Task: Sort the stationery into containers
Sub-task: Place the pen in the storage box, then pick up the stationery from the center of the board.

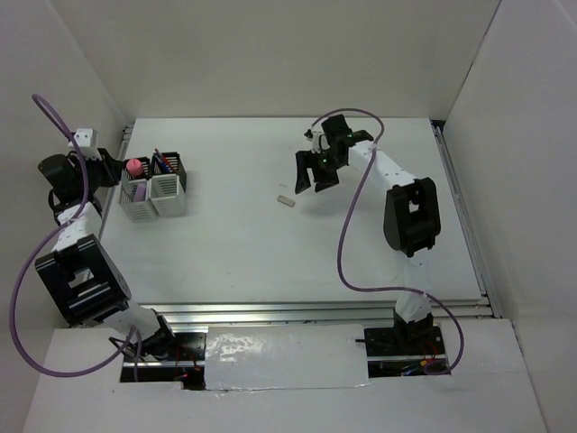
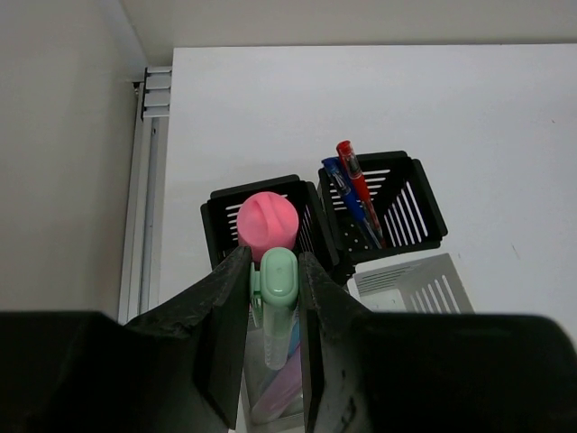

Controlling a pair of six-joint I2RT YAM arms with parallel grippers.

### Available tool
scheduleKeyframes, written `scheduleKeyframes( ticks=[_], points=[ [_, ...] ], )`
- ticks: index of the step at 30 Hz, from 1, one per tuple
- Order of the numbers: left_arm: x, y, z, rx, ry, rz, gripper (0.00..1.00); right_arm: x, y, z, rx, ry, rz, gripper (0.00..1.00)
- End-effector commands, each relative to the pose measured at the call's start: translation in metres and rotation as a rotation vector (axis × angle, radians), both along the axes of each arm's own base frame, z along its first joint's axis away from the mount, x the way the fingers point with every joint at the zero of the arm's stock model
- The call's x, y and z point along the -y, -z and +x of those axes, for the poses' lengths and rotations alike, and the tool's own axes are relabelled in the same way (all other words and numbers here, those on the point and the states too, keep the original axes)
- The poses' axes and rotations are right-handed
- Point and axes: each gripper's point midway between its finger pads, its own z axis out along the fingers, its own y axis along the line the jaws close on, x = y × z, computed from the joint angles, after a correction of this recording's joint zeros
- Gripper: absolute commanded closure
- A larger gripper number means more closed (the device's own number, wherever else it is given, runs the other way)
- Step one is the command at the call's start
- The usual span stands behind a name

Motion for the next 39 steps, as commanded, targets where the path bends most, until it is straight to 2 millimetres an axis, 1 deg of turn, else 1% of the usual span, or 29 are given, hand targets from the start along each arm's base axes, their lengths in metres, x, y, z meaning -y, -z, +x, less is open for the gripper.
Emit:
scheduleKeyframes(
  ticks=[1,2,4,5,6,7,8,9,10,11,12,13,14,15,16,17,18,19,21,22,23,24,25,27,28,32,33,34,39],
  points=[
    [-0.008,-0.025,0.013,0.076,0.023,0.068,0.97,-0.010,0.001,0.007,0.052,-0.048,-0.048,0.20],
    [-0.008,-0.021,0.014,0.069,0.024,0.062,0.92,-0.015,0.000,0.007,0.060,-0.062,-0.057,0.21],
    [-0.009,-0.017,0.014,0.059,0.022,0.050,0.84,-0.014,0.009,0.006,0.058,-0.074,-0.102,0.24],
    [-0.009,-0.014,0.015,0.053,0.026,0.045,0.79,-0.019,0.010,0.006,0.059,-0.079,-0.114,0.24],
    [-0.007,-0.013,0.015,0.046,0.028,0.040,0.77,-0.017,0.014,0.006,0.079,-0.117,-0.141,0.26],
    [-0.007,-0.011,0.015,0.040,0.029,0.035,0.72,-0.017,0.013,0.009,0.097,-0.124,-0.166,0.26],
    [-0.006,-0.009,0.013,0.035,0.029,0.032,0.70,-0.020,0.019,0.007,0.091,-0.139,-0.186,0.26],
    [-0.005,-0.007,0.013,0.031,0.032,0.030,0.68,-0.021,0.020,0.007,0.099,-0.149,-0.199,0.26],
    [-0.005,-0.006,0.011,0.030,0.030,0.030,0.64,-0.020,0.019,0.012,0.125,-0.160,-0.222,0.26],
    [-0.005,-0.005,0.010,0.027,0.026,0.032,0.62,-0.023,0.025,0.009,0.116,-0.180,-0.243,0.26],
    [-0.004,-0.005,0.009,0.025,0.027,0.028,0.60,-0.024,0.026,0.010,0.130,-0.197,-0.259,0.25],
    [-0.004,-0.004,0.008,0.019,0.022,0.022,0.51,-0.025,0.024,0.014,0.145,-0.204,-0.268,0.24],
    [-0.004,-0.005,0.007,0.019,0.018,0.021,0.47,-0.024,0.031,0.014,0.139,-0.209,-0.293,0.23],
    [-0.004,-0.005,0.006,0.017,0.013,0.017,0.42,-0.027,0.031,0.014,0.148,-0.226,-0.303,0.22],
    [-0.002,-0.008,0.004,0.022,0.016,0.018,0.33,-0.028,0.033,0.015,0.152,-0.232,-0.310,0.21],
    [-0.001,-0.010,0.003,0.027,0.015,0.020,0.28,-0.030,0.034,0.015,0.154,-0.242,-0.316,0.21],
    [0.001,-0.012,0.002,0.031,0.026,0.023,0.21,-0.031,0.035,0.015,0.159,-0.252,-0.323,0.21],
    [0.003,-0.022,0.001,0.047,0.033,0.035,0.19,-0.033,0.036,0.016,0.166,-0.259,-0.326,0.21],
    [0.006,-0.031,0.001,0.066,0.042,0.023,0.19,-0.034,0.042,0.015,0.159,-0.276,-0.340,0.21],
    [0.007,-0.042,0.001,0.088,0.046,0.029,0.19,-0.037,0.044,0.015,0.160,-0.287,-0.341,0.21],
    [0.009,-0.048,0.000,0.099,0.053,0.032,0.19,-0.038,0.047,0.015,0.160,-0.292,-0.345,0.22],
    [0.014,-0.053,0.000,0.108,0.077,0.032,0.19,-0.042,0.048,0.014,0.166,-0.303,-0.352,0.23],
    [0.017,-0.063,0.000,0.124,0.089,0.041,0.19,-0.042,0.052,0.015,0.162,-0.308,-0.358,0.24],
    [0.026,-0.068,0.001,0.127,0.114,0.040,0.19,-0.044,0.055,0.015,0.169,-0.319,-0.370,0.24],
    [0.031,-0.075,-0.001,0.140,0.126,0.048,0.19,-0.045,0.059,0.015,0.167,-0.324,-0.378,0.25],
    [0.058,-0.082,-0.006,0.153,0.199,0.082,0.19,-0.049,0.067,0.016,0.174,-0.342,-0.401,0.28],
    [0.068,-0.080,-0.006,0.144,0.222,0.085,0.19,-0.049,0.069,0.017,0.174,-0.343,-0.404,0.29],
    [0.074,-0.084,-0.009,0.151,0.234,0.097,0.19,-0.050,0.073,0.018,0.174,-0.349,-0.409,0.30],
    [0.101,-0.092,-0.012,0.165,0.298,0.117,0.19,-0.053,0.083,0.017,0.168,-0.377,-0.425,0.41]
  ],
)
